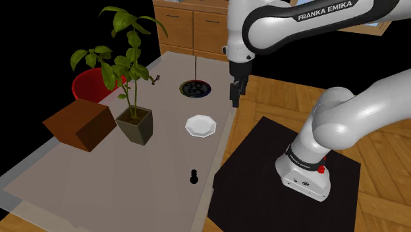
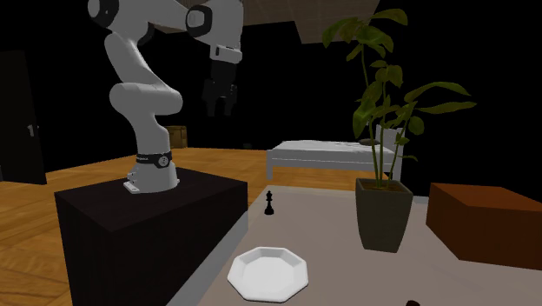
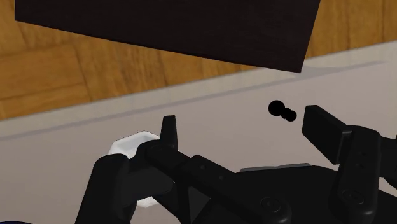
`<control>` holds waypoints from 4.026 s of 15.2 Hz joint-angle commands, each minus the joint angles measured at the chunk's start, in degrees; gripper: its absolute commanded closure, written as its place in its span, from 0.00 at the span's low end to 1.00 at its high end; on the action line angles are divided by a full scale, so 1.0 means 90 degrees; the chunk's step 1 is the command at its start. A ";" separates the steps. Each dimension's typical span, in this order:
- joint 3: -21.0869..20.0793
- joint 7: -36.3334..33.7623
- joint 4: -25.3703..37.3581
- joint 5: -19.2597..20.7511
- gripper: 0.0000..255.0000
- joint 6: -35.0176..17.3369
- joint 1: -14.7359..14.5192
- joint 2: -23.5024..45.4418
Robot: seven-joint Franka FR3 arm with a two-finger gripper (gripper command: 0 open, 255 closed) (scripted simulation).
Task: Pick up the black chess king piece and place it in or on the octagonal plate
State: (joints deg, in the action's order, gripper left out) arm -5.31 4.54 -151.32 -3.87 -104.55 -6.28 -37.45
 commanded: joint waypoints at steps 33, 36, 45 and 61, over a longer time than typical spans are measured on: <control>-0.0792 -0.2829 0.0913 0.2070 0.00 -0.6550 -0.1886 0.6891; -0.0695 -0.2889 0.0956 0.2145 0.00 -0.6668 -0.1967 0.7048; -0.0696 -0.2888 0.0956 0.2144 1.00 -0.6667 -0.1966 0.7047; -0.1247 -0.2506 0.0708 0.1622 1.00 -0.5995 -0.1534 0.6130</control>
State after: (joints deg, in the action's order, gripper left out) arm -15.95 -18.38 -144.65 11.36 -159.21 -20.43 18.70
